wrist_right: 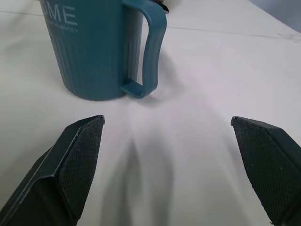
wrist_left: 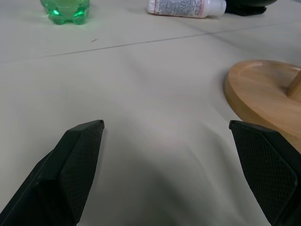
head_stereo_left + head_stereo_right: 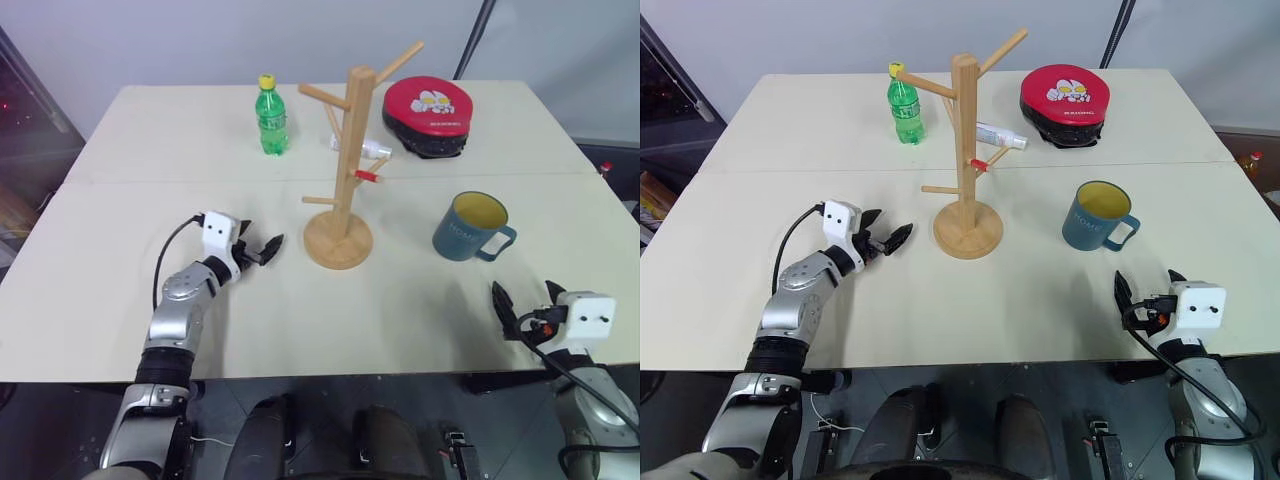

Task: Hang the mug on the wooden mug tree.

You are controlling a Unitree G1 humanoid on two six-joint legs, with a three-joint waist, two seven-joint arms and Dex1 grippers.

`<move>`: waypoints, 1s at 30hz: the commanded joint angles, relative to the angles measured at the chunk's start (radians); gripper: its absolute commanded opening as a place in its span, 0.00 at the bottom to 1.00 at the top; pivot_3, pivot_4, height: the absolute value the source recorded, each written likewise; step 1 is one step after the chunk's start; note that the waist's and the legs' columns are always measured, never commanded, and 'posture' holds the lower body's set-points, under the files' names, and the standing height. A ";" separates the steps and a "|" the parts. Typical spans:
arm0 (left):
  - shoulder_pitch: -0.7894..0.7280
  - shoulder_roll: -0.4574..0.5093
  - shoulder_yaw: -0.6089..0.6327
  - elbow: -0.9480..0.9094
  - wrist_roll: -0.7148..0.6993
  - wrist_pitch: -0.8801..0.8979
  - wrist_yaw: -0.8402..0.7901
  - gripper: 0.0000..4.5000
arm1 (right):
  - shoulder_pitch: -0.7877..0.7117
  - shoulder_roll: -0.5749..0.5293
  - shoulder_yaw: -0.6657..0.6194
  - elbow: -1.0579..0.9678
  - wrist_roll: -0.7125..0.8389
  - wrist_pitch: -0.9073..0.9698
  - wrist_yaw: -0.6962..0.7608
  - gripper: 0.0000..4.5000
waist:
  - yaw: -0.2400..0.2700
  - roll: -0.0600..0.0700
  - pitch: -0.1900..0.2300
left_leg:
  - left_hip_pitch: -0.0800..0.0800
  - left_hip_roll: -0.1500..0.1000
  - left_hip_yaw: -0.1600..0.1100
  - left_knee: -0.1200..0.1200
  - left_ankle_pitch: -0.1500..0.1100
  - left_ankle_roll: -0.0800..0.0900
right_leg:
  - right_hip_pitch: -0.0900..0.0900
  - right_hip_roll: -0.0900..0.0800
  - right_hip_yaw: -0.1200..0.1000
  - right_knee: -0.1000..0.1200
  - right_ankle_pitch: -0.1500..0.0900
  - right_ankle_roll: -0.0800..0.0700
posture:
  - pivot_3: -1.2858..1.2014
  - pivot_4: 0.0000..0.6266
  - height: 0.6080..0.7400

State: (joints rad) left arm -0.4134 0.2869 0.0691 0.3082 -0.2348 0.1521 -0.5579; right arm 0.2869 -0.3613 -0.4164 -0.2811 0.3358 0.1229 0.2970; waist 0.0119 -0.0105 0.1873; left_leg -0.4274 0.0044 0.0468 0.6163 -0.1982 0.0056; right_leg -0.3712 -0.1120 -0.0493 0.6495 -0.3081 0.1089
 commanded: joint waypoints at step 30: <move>0.177 0.208 -0.212 -0.644 -0.279 0.196 -0.495 1.00 | -0.154 -0.022 0.009 0.081 -0.042 -0.033 0.007 0.99 | -0.002 0.002 -0.001 | 0.000 0.001 0.001 -0.001 0.000 0.000 | -0.001 -0.002 0.005 -0.002 -0.001 -0.005 | 0.52 0.24 1.00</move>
State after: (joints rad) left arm -0.2266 0.4954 -0.1433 -0.2985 -0.4942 0.3463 -1.0537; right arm 0.1368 -0.3824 -0.3902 -0.1952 0.3034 0.1169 0.3169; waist 0.0097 -0.0088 0.1863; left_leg -0.4272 0.0051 0.0481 0.6157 -0.1983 0.0056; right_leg -0.3720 -0.1138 -0.0444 0.6481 -0.3091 0.1044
